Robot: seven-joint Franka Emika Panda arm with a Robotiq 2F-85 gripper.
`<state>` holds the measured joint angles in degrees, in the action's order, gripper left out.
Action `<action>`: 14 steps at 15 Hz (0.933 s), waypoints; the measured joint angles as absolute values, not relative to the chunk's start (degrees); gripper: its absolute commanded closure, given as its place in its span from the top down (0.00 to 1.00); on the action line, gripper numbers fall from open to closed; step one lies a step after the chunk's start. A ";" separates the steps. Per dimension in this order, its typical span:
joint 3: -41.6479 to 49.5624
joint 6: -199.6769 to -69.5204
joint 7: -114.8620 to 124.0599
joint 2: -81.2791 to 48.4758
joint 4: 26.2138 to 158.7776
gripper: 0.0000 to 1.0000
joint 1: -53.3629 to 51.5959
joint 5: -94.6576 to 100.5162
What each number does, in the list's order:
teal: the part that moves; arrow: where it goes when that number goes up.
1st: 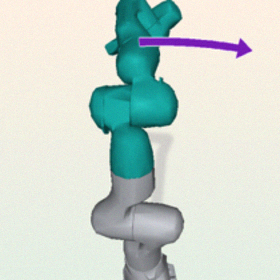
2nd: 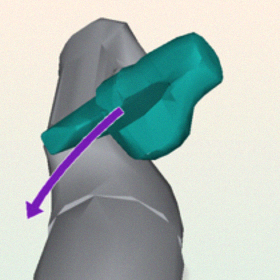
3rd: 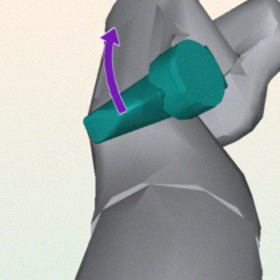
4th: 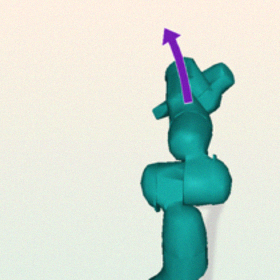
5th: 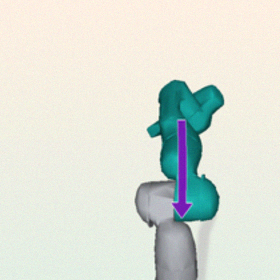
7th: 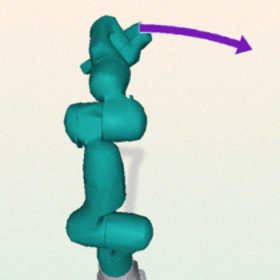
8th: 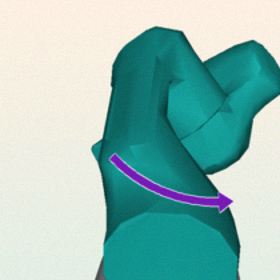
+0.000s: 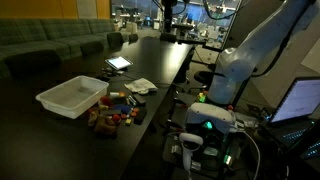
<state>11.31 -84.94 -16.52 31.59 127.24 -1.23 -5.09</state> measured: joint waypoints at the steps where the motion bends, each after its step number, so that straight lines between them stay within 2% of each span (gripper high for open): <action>1: 11.31 -84.96 -16.52 31.59 127.09 1.00 -1.23 -5.09; 10: 11.10 -85.14 -16.52 31.29 127.35 1.00 -0.73 -5.06; 14: 11.37 -89.51 -17.15 28.48 127.98 1.00 0.38 -4.31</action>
